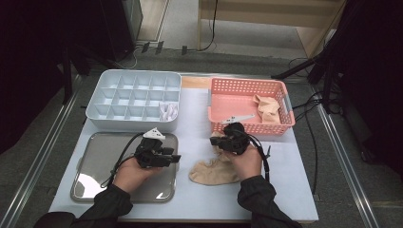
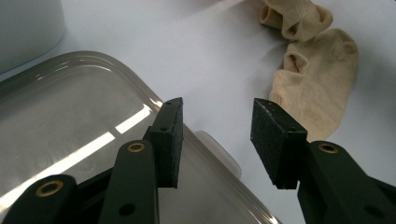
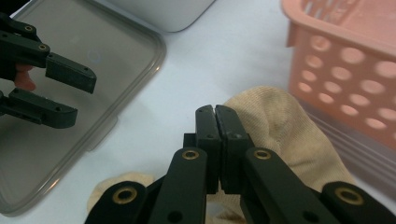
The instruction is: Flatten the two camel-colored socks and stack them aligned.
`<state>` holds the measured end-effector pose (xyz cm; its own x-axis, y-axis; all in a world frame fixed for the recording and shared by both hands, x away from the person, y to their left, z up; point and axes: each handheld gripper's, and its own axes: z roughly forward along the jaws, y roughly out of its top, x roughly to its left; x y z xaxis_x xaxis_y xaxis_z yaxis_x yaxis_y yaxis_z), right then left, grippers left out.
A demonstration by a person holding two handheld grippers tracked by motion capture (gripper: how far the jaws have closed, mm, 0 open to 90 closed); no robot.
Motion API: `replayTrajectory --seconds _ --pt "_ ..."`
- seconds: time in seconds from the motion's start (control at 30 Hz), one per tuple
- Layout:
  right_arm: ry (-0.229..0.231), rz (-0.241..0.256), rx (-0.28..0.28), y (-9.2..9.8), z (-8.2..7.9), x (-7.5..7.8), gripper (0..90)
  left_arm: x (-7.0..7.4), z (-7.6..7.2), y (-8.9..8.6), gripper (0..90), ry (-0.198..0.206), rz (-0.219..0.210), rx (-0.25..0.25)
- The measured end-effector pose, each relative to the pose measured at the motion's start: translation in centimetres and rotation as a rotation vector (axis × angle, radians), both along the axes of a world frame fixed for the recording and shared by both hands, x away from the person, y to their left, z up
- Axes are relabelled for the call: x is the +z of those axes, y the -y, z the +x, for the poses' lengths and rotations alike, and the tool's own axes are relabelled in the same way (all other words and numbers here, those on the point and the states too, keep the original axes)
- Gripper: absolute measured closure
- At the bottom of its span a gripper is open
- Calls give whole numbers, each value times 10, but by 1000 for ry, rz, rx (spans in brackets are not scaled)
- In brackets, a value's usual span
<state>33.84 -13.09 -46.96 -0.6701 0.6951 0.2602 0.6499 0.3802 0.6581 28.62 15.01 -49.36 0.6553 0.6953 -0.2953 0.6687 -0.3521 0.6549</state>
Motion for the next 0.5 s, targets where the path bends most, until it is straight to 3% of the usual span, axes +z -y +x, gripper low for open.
replayTrajectory --seconds 0.5 --pt "-25 -31 90 -41 6 -15 900 -1 -4 -8 555 -2 3 34"
